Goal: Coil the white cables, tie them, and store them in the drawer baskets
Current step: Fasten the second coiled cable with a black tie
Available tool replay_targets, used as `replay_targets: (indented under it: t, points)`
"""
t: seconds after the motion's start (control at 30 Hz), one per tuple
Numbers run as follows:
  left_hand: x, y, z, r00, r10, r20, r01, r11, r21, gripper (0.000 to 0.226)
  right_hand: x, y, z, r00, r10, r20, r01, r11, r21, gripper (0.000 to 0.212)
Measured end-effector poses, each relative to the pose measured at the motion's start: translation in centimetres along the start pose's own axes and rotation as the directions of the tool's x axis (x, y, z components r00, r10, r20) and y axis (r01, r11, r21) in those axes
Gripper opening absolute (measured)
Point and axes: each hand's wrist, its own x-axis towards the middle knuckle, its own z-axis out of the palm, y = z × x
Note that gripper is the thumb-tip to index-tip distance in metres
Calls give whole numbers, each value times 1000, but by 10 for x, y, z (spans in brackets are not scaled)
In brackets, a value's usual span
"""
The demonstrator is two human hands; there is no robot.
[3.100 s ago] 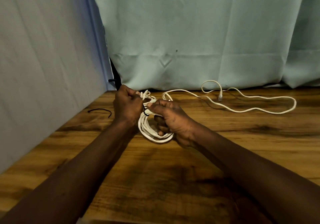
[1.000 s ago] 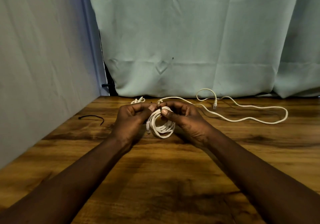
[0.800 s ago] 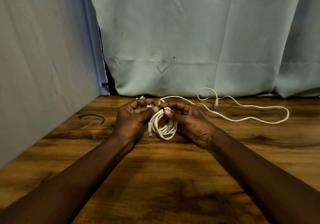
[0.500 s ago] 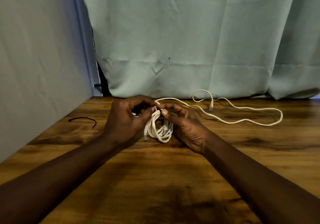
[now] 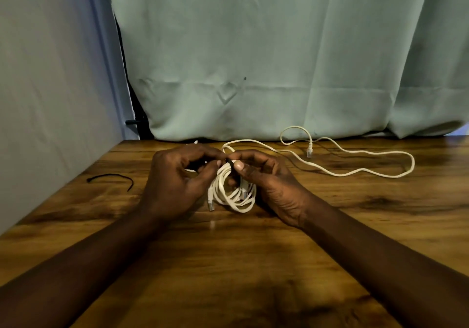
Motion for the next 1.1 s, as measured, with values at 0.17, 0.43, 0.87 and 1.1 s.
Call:
replay_targets:
  t: [0.17, 0.43, 0.87, 1.1]
  points:
    - [-1, 0, -2, 1000, -5, 22, 4, 1000, 13, 19, -3, -1, 4, 999, -35, -36, 32, 997, -72, 40]
    - [3, 7, -7, 996, 72, 61, -79, 989, 127, 13, -3, 0, 4, 998, -53, -29, 50, 993, -104, 39]
    - [7, 5, -23, 988, 2, 152, -13, 997, 75, 14, -3, 4, 10, 986, -150, -76, 130, 966, -222, 25]
    - [11, -2, -28, 912, -301, 278, 382, 869, -315, 21, -4, 7, 14, 980, -193, -45, 177, 955, -239, 23]
